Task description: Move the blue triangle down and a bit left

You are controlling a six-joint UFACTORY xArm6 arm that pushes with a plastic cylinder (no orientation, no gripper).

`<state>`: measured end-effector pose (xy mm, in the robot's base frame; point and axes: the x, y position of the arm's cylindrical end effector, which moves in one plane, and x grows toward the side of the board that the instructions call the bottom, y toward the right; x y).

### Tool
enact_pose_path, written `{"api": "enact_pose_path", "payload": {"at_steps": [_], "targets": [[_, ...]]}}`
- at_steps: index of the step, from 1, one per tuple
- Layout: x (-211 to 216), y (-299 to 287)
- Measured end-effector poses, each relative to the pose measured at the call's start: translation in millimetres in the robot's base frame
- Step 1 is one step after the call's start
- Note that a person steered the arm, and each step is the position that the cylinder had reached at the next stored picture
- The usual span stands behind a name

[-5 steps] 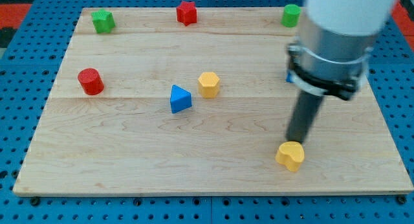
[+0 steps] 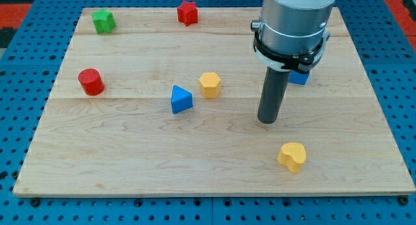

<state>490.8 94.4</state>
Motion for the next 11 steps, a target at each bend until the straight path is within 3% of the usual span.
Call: {"api": "enact_pose_path", "payload": {"at_steps": [2,4,5,6,8,9,11], "targets": [[-7.1,-92.5],[-58.4,-127.2],[-58.8,-168.5],[-11.4,-180.2],[35.4,-147.6],[-1.6,-142.3],[55.8,-97.1]]}}
